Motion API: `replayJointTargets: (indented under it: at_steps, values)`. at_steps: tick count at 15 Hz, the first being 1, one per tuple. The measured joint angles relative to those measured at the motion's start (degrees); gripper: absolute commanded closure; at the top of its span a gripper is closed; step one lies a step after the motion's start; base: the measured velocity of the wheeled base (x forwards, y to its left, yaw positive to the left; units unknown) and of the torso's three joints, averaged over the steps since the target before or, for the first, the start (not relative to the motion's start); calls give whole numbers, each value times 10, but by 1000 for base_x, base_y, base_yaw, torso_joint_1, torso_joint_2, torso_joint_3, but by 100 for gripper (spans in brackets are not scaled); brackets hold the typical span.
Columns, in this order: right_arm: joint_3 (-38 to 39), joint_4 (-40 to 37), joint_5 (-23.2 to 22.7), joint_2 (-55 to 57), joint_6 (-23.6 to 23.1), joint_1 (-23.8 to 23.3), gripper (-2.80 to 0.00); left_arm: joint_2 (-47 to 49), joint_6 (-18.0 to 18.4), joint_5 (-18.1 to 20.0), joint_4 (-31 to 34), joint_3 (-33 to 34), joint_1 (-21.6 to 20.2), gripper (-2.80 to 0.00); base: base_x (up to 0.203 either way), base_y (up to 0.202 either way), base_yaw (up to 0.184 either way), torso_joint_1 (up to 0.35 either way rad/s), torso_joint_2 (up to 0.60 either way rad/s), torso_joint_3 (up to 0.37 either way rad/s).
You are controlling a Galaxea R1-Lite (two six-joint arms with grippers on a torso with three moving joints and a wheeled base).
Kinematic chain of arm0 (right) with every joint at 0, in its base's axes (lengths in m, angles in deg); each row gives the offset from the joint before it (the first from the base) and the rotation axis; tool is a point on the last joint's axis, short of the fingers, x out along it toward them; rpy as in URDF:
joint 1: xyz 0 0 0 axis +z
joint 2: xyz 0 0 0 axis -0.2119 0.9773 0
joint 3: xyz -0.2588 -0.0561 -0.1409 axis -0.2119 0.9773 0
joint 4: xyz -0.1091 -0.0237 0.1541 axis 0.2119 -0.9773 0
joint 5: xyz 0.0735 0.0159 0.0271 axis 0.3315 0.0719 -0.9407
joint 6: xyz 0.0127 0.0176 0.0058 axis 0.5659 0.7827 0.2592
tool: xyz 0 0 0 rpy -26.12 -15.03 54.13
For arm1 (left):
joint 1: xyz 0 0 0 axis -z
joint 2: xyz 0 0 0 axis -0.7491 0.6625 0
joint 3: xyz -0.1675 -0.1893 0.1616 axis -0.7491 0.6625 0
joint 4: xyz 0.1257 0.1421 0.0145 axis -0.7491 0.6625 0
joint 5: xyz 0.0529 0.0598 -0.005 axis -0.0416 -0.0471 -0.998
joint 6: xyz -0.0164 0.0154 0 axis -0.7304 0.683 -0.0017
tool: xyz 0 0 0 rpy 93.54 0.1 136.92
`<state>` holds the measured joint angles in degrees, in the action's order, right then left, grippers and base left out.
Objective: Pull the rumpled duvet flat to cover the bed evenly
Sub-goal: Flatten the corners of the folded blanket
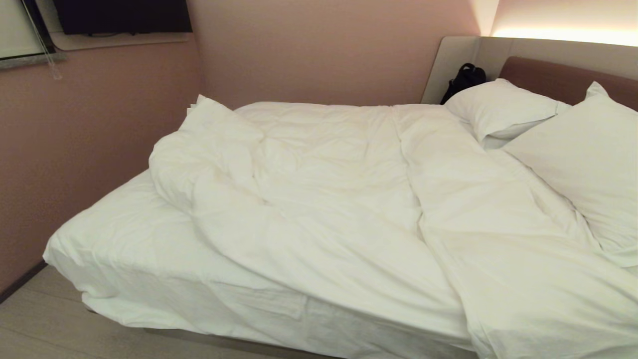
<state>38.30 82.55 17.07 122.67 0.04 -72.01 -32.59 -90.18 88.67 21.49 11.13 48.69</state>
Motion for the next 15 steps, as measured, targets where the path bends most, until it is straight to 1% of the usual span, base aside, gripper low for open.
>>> replayJointTargets:
  at_steps: [3,5,11,12,15]
  values:
    - [-13,2,0,36,-12,-34,0,0,0,0,0,0,0,0,0,0,0,0,0,0]
    - [-16,2,0,63,-24,-47,0,0,0,0,0,0,0,0,0,0,0,0,0,0]
    - [-12,4,0,107,-36,-52,0,0,0,0,0,0,0,0,0,0,0,0,0,0]
    - [-11,4,-1,110,-38,-52,-280,0,0,0,0,0,0,0,0,0,0,0,0,0]
    - [-8,-1,-14,113,-48,-52,-280,0,0,0,0,0,0,0,0,0,0,0,0,0]
